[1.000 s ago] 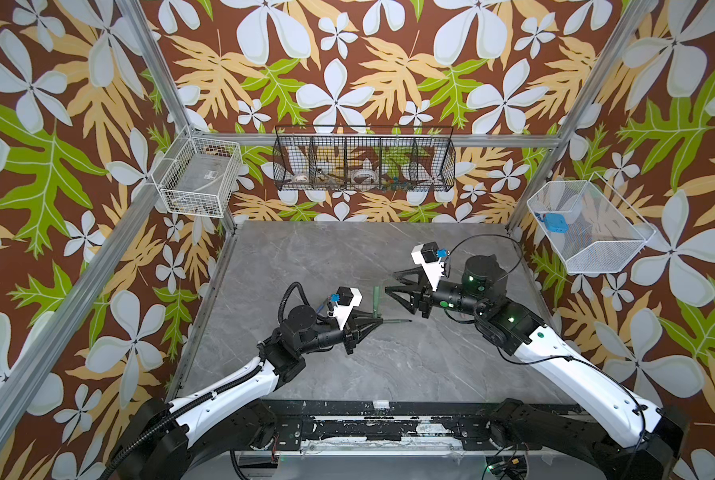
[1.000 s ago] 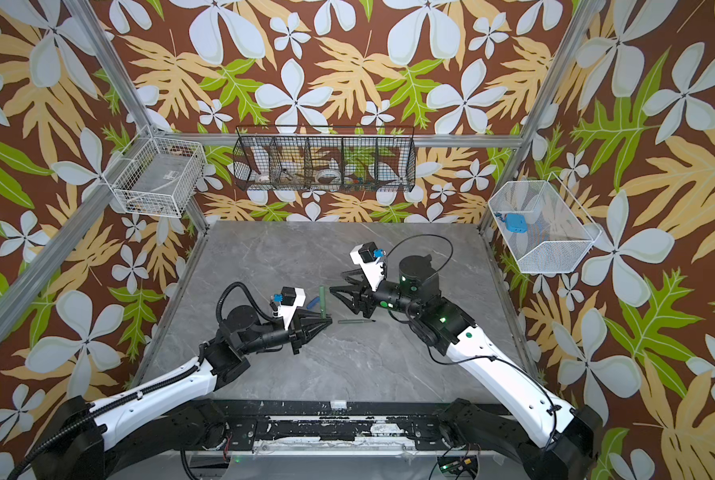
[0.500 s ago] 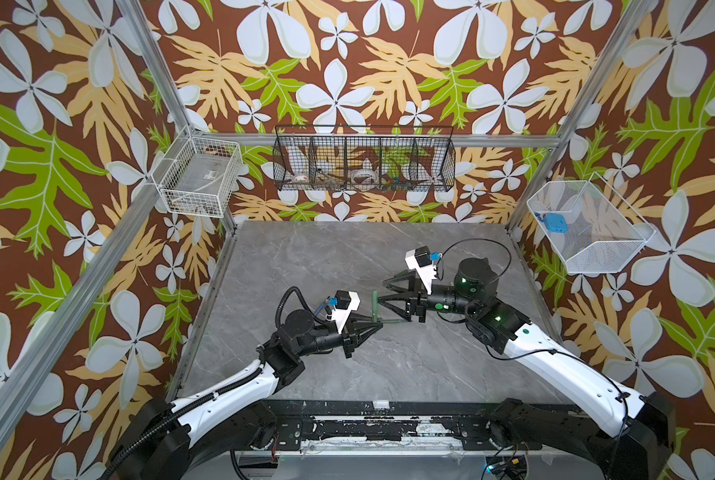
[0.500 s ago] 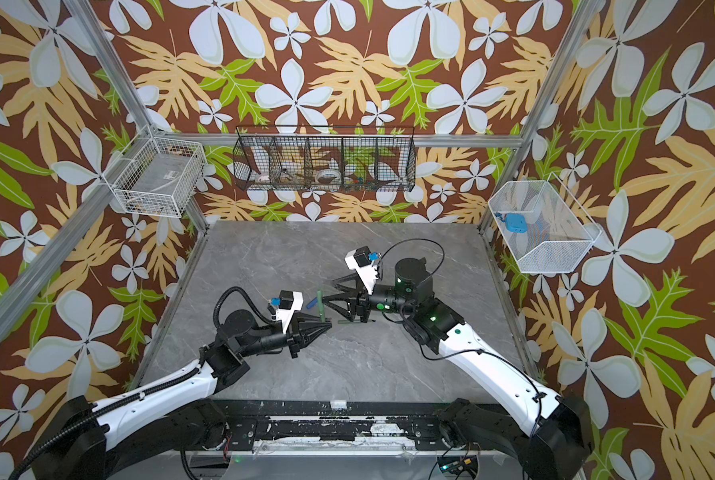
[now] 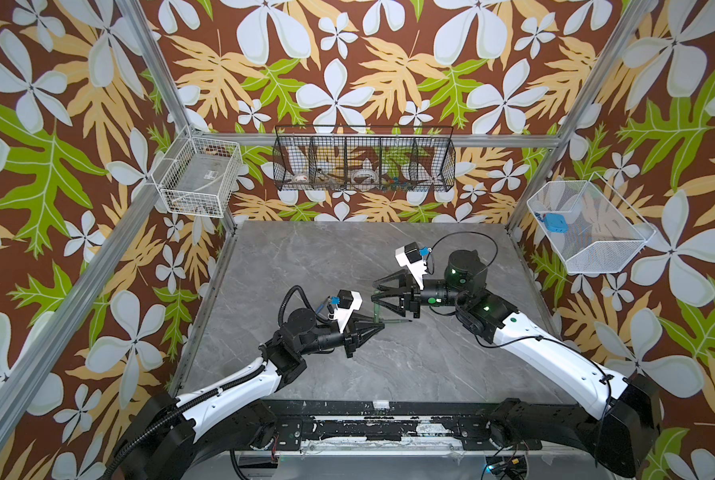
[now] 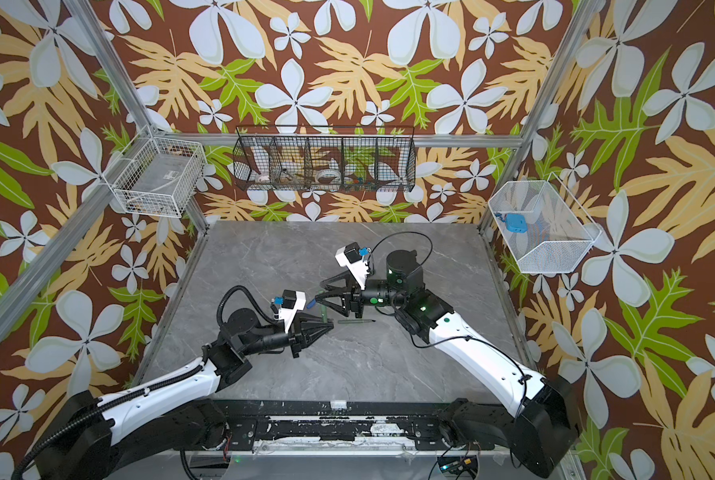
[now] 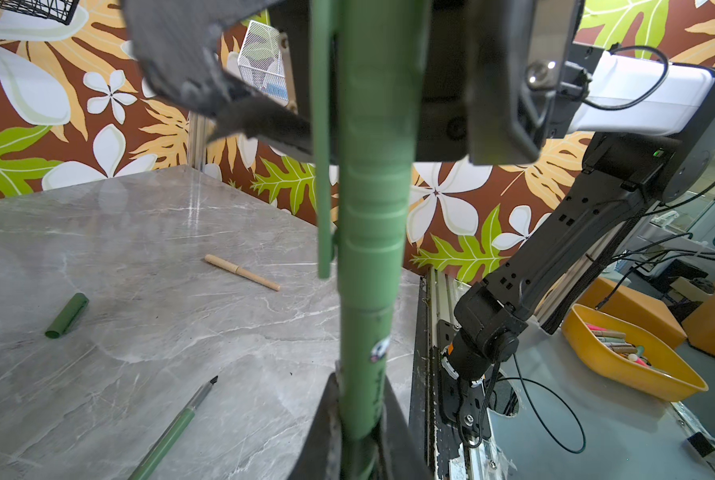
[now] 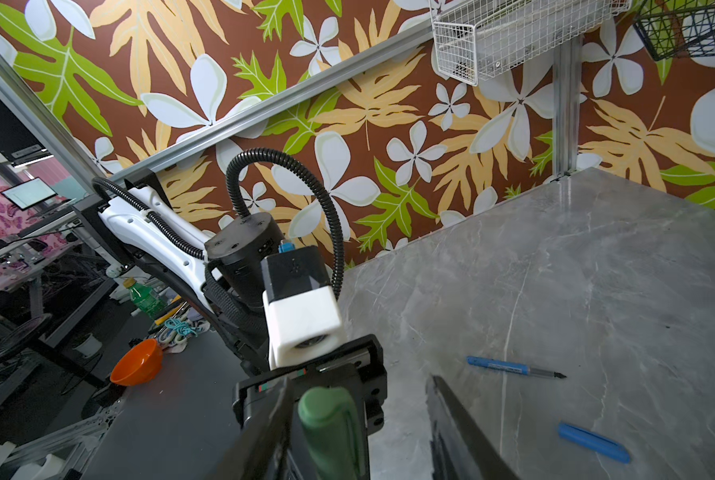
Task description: Insert the pens into the pen caps
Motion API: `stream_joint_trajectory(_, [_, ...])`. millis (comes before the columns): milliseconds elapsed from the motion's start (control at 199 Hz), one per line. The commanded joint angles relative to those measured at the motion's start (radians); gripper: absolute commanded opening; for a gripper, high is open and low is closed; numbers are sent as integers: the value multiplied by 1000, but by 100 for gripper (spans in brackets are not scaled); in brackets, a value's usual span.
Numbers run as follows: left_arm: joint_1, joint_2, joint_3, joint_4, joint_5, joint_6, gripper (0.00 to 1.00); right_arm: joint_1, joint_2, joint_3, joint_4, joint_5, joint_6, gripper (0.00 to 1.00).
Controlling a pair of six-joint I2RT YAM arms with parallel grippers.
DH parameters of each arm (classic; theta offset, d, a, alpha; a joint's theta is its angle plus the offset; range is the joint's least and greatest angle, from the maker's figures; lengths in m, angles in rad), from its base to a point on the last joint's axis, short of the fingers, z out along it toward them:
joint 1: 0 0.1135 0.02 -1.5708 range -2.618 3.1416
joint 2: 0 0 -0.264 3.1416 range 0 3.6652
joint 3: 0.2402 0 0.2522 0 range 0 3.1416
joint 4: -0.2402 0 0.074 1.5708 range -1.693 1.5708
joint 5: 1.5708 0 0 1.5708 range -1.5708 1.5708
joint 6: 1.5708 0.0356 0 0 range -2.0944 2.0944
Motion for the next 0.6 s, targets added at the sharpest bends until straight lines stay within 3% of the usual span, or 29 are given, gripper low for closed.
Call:
stream_joint_trajectory(0, [0,6,6,40,1,1,0,3,1,-4,29,-28,8,39])
stream_joint_trajectory(306, [0,13,46,42,-38,-3,0,5,-5,-42,-1,-36,-11,9])
stream_joint_trajectory(467, [7,-19,72,79,-154,44,0,6,-23,-71,-30,-30,-21,2])
stream_joint_trajectory(598, [63,-17,68,241,-139,-16,0,5,-51,-84,-89,-13,-51,0])
